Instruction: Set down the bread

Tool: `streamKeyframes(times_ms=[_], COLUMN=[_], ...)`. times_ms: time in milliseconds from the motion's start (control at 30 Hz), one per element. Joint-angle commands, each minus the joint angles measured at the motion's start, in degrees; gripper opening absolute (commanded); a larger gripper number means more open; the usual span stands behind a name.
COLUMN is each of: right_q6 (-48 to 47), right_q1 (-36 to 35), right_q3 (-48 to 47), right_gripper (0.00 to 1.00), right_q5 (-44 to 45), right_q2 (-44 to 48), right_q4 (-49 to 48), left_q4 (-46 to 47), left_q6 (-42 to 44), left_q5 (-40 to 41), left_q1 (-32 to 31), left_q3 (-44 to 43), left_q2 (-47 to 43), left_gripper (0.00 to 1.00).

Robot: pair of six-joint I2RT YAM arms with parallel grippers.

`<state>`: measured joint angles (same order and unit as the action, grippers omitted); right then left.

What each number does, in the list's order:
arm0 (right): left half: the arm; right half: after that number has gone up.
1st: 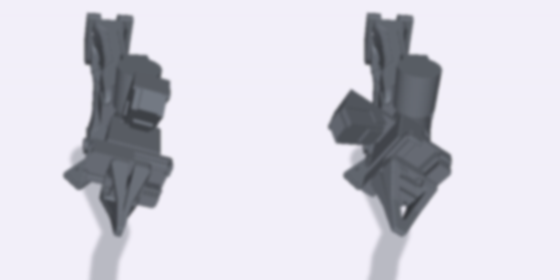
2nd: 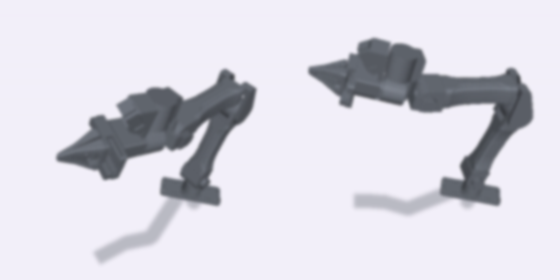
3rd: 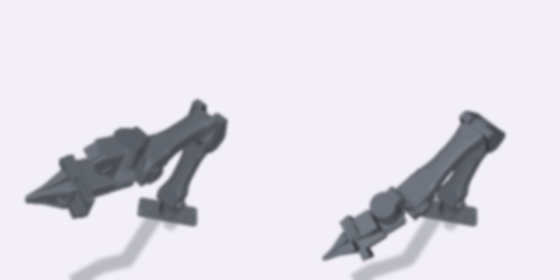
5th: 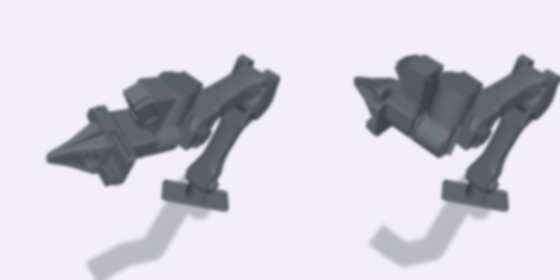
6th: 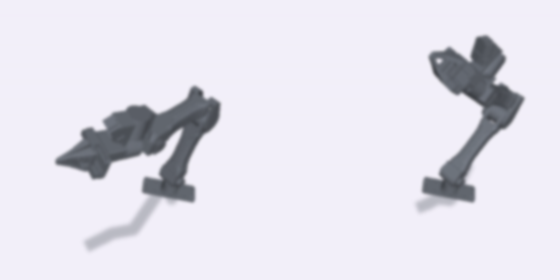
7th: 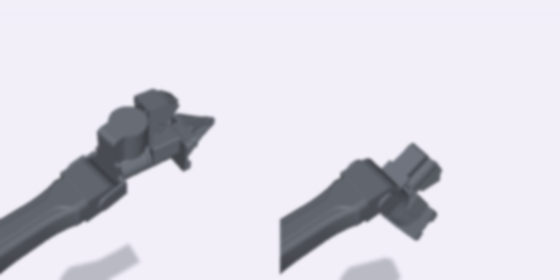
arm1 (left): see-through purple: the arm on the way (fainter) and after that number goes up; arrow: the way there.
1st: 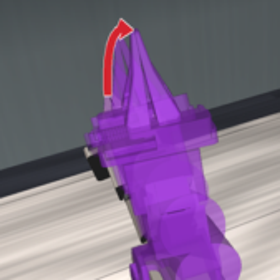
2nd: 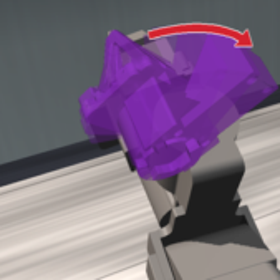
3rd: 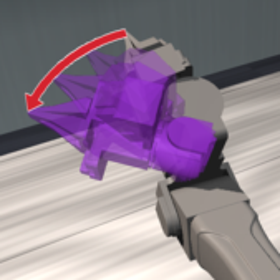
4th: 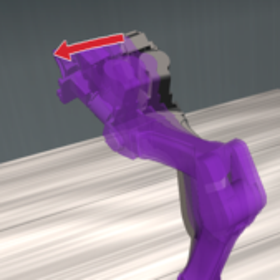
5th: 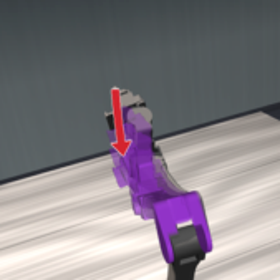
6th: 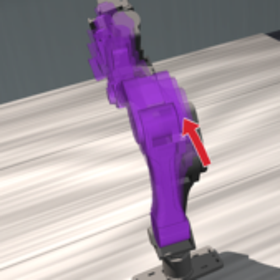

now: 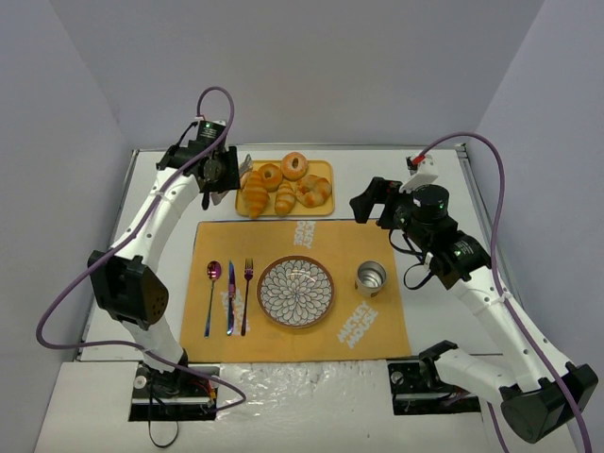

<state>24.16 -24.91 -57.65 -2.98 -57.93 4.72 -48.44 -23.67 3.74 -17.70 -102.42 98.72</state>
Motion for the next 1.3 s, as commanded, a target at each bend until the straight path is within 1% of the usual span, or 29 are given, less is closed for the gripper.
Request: streamKeyframes(times_ms=[0, 233, 400, 833, 1267], right_q6=[-0.1, -0.2, -0.2, -0.2, -0.3], right_q1=[-0.4, -0.4, -0.4, -0.4, -0.4], right_q3=[-2.2, -2.0, -1.9, -1.9, -1.6], right_gripper=[1.00, 1.00, 1.00, 1.00, 1.00], right_q5=[1.4, 1.8, 1.7, 1.5, 1.6], right_q2=[1.3, 1.5, 1.7, 1.5, 2.0], right_q4=[-2.7, -2.4, -2.4, -2.4, -2.4], left_q4=[0.4, -0.7, -0.9, -0.2, -0.3], left_q6=[1.2, 1.3, 1.4, 0.9, 1.2], left_q5=[2.7, 7.4, 10.5, 12.6, 13.9], left_q1=[-3.1, -7.0, -8.2, -9.9, -11.8], left_q3=[-0.4, 0.1, 1.7, 4.6, 4.0], left_q2=[-2.7, -1.9, -2.0, -0.7, 1.4], left_gripper=[0.44, 0.45, 0.45, 0.46, 0.47])
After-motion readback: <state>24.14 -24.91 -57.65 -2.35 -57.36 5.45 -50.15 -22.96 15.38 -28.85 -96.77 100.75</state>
